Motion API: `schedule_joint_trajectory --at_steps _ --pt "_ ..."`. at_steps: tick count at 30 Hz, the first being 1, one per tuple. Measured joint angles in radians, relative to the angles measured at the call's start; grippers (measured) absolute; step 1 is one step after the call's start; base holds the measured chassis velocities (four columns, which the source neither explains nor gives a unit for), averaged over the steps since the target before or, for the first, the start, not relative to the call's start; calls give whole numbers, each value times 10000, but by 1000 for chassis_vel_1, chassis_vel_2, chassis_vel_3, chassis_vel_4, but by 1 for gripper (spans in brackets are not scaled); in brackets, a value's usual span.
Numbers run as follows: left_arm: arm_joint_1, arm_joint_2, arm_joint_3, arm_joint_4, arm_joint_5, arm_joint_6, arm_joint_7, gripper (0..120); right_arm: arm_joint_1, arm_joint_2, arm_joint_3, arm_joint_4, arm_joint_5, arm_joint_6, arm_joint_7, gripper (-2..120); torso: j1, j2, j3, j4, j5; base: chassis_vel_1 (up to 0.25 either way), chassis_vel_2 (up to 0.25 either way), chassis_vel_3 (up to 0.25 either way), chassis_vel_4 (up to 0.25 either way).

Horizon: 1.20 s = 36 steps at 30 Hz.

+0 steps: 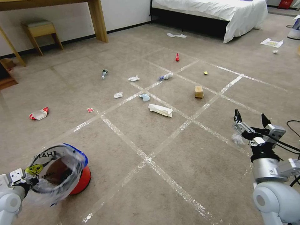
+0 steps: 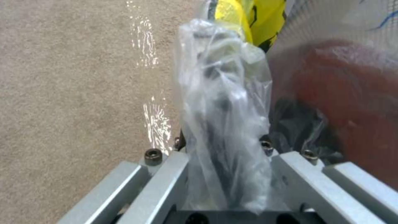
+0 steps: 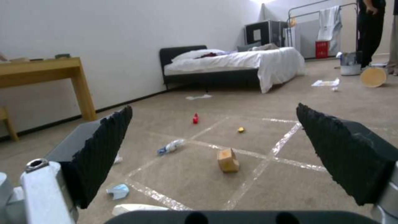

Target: Pick up the trash bin and place the garbage on the floor into it.

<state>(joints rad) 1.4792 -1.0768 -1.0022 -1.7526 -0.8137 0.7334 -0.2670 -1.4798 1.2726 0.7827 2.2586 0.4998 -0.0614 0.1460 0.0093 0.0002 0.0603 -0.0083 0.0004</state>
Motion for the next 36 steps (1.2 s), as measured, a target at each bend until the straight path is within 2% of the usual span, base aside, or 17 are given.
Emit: schedule_joint_trajectory --at_steps 7,15,18,19,20,21,23,24,26,27,29,30,32,33,36 --pt "44 -95 -62 -165 -20 0 -58 5 -42 -11 30 44 3 5 -1 100 0 -1 2 0 -9 0 0 0 0" --pt "208 -184 -328 -945 -358 18 -279 1 -57 -113 85 176 84 -26 34 100 1 -2 4 -1 -16 0 0 0 0" --pt "405 -177 -651 -1559 -627 36 -451 1 -98 -169 104 262 165 -53 53 100 1 -2 4 1 -10 0 0 0 0" --pt "405 -177 -651 -1559 -627 36 -451 1 -98 -169 104 262 165 -53 53 100 1 -2 4 1 -10 0 0 0 0" --pt "526 -160 -810 -1890 -777 44 -501 1 -102 -192 80 276 181 -71 70 100 1 -2 3 2 -5 0 0 0 0" --pt "526 -160 -810 -1890 -777 44 -501 1 -102 -192 80 276 181 -71 70 100 1 -2 3 2 -5 0 0 0 0" --pt "741 -135 -1018 -2481 -1010 45 -517 1 -88 -212 7 318 188 -109 87 100 2 -2 3 1 -6 0 0 0 0" --pt "741 -135 -1018 -2481 -1010 45 -517 1 -88 -212 7 318 188 -109 87 100 2 -2 3 1 -6 0 0 0 0" --pt "883 -105 -1148 -2997 -1301 46 -609 1 -90 -216 -71 348 198 -136 101 100 1 -2 2 2 -5 0 0 0 0" --pt "883 -105 -1148 -2997 -1301 46 -609 1 -90 -216 -71 348 198 -136 101 100 1 -2 2 2 -5 0 0 0 0" --pt "980 -45 -1202 -3725 -1818 47 -859 1 -127 -202 -156 350 193 -140 104 100 1 -2 2 2 -5 0 0 0 0" --pt "980 -45 -1202 -3725 -1818 47 -859 1 -127 -202 -156 350 193 -140 104 100 1 -2 2 2 -5 0 0 0 0" --pt "1058 34 -1153 -4318 -2194 47 -1047 1 -158 -196 -192 349 188 -104 105 100 1 -2 2 0 -3 0 0 0 0" --pt "1058 34 -1153 -4318 -2194 47 -1047 1 -158 -196 -192 349 188 -104 105 100 1 -2 2 0 -3 0 0 0 0" --pt "1140 175 -1023 -4925 -2837 47 -1331 1 -228 -191 -231 347 178 32 96 100 1 -2 2 0 -4 0 0 0 0"
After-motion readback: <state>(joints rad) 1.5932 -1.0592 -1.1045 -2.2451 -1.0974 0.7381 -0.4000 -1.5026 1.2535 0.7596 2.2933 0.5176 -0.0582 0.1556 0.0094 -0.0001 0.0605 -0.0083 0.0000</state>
